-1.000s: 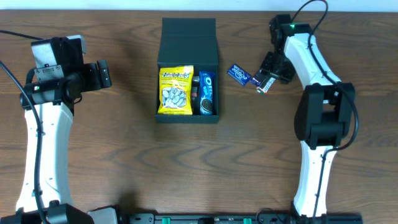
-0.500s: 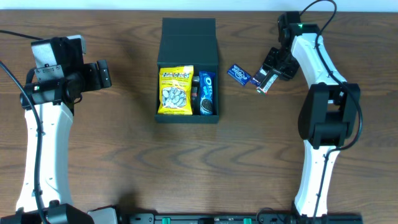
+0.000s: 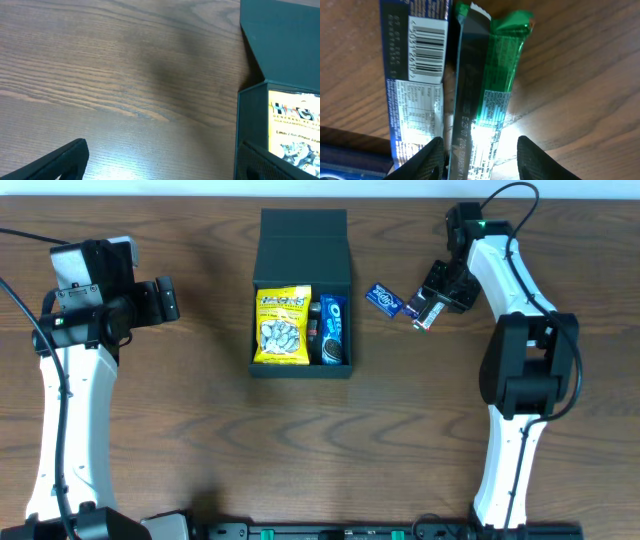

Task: Pack container
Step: 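Release the yellow bag and reach the right gripper to the green stick pack, then grasp the green-and-white stick pack and carry it into the box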

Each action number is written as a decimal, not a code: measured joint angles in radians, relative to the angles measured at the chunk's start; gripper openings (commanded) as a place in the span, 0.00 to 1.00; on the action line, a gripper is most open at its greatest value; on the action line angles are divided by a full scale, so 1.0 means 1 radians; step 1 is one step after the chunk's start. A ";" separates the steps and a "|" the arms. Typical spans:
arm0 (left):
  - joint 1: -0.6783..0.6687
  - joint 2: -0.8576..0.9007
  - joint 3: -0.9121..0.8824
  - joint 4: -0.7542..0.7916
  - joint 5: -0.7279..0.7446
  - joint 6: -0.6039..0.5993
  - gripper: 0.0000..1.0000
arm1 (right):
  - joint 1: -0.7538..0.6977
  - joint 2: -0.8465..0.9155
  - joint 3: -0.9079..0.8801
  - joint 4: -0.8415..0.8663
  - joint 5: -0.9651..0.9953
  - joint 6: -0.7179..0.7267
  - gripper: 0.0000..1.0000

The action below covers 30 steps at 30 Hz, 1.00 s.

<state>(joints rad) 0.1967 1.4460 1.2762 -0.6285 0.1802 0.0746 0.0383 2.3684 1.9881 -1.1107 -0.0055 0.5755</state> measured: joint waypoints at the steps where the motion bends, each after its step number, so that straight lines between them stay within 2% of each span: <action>1: 0.000 0.000 0.000 0.000 0.000 0.000 0.95 | -0.002 0.000 -0.001 -0.001 -0.001 0.000 0.47; 16: 0.000 0.000 0.000 0.000 0.000 0.000 0.96 | -0.018 0.039 -0.002 0.001 -0.022 0.000 0.48; 18: 0.000 0.000 0.000 0.000 0.000 0.000 0.96 | -0.018 0.039 -0.002 0.003 -0.022 -0.002 0.44; 21: 0.000 0.000 0.000 0.000 0.000 0.000 0.95 | -0.018 0.039 -0.002 0.003 -0.022 -0.006 0.31; 23: 0.000 0.000 0.000 0.000 0.000 0.000 0.95 | -0.018 0.039 -0.002 0.003 -0.022 -0.006 0.28; 30: 0.000 0.000 0.000 0.000 0.000 0.000 0.95 | -0.018 0.039 -0.002 0.004 -0.021 -0.007 0.26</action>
<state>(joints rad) 0.1967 1.4460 1.2762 -0.6285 0.1802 0.0746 0.0208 2.4077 1.9862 -1.1065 -0.0269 0.5686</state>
